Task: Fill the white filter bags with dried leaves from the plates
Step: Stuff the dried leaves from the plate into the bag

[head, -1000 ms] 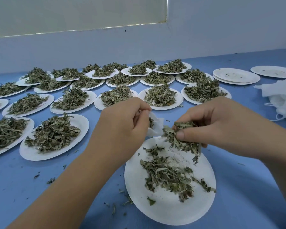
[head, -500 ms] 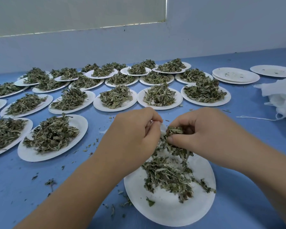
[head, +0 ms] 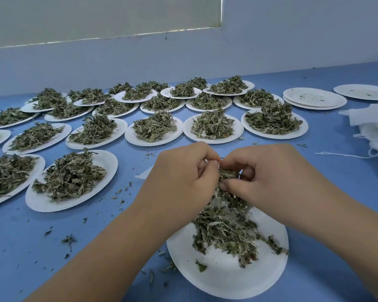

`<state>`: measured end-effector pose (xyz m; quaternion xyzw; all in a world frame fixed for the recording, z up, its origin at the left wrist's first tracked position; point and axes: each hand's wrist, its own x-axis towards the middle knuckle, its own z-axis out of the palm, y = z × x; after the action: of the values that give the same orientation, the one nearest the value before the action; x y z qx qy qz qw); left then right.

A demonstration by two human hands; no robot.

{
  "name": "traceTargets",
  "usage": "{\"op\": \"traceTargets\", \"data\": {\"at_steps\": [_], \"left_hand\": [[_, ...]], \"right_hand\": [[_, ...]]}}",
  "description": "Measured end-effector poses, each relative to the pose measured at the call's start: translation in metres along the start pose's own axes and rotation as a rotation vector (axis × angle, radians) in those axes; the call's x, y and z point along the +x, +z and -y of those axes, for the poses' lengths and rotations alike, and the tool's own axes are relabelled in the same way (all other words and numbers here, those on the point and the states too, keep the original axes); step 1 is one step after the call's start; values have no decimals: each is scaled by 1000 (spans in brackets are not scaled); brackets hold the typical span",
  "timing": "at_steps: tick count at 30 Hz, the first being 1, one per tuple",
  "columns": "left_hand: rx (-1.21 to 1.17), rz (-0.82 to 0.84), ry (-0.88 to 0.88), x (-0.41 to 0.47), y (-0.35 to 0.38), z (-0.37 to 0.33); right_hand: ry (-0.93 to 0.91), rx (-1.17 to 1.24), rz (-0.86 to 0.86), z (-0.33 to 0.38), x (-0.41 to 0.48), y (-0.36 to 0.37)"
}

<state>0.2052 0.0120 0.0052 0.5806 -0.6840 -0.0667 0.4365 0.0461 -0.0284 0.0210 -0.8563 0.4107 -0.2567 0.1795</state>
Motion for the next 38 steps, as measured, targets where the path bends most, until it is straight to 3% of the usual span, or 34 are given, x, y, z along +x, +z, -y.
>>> {"op": "traceTargets", "data": {"at_steps": [8, 19, 23, 30, 38], "left_hand": [[-9, 1, -8, 0, -1, 1], [-62, -4, -80, 2, -4, 3], [-68, 6, -72, 2, -4, 2], [-76, 9, -72, 1, -4, -2], [-110, 18, -100, 1, -6, -6]], "right_hand": [[22, 188, -103, -1, 2, 0], [-25, 270, 105, 1, -1, -11], [-78, 148, 42, 4, 0, -4], [-38, 286, -97, -2, 1, 2], [-144, 184, -172, 4, 0, 4]]}}
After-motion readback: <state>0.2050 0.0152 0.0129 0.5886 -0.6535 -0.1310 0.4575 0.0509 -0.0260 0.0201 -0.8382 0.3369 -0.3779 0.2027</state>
